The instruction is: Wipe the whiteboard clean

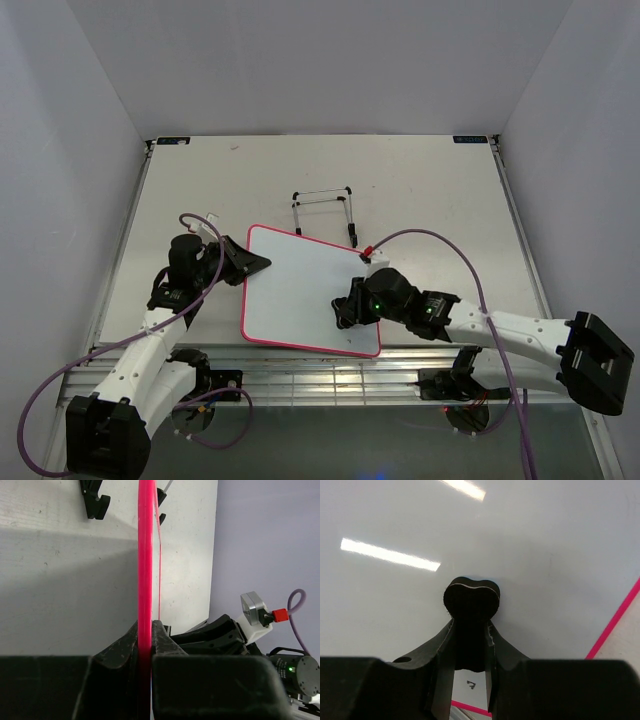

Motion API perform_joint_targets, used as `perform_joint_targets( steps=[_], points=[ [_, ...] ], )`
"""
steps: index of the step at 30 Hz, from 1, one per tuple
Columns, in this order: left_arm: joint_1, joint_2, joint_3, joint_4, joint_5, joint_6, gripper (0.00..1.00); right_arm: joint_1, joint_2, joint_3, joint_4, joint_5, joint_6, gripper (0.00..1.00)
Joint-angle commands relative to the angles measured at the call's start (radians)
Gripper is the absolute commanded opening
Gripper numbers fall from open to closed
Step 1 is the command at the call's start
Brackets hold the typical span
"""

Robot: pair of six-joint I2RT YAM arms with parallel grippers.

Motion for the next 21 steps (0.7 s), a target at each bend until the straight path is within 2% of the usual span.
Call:
perform_joint_targets(
  steps=[1, 12, 18, 21],
  points=[
    [-0.005, -0.035, 0.005, 0.095, 0.017, 0.021, 0.0, -0.016, -0.004, -0.172, -0.23, -0.004, 0.009, 0.08],
    [-0.006, -0.046, -0.008, 0.1, 0.023, 0.02, 0.0, -0.146, -0.17, -0.305, -0.202, -0.036, 0.083, 0.08],
    [-0.005, -0.052, -0.015, 0.1, 0.02, 0.021, 0.0, -0.156, -0.239, -0.241, -0.34, -0.005, 0.084, 0.08],
    [-0.005, -0.047, -0.016, 0.103, 0.02, 0.017, 0.0, -0.154, -0.337, -0.217, -0.38, -0.034, 0.069, 0.08]
  ],
)
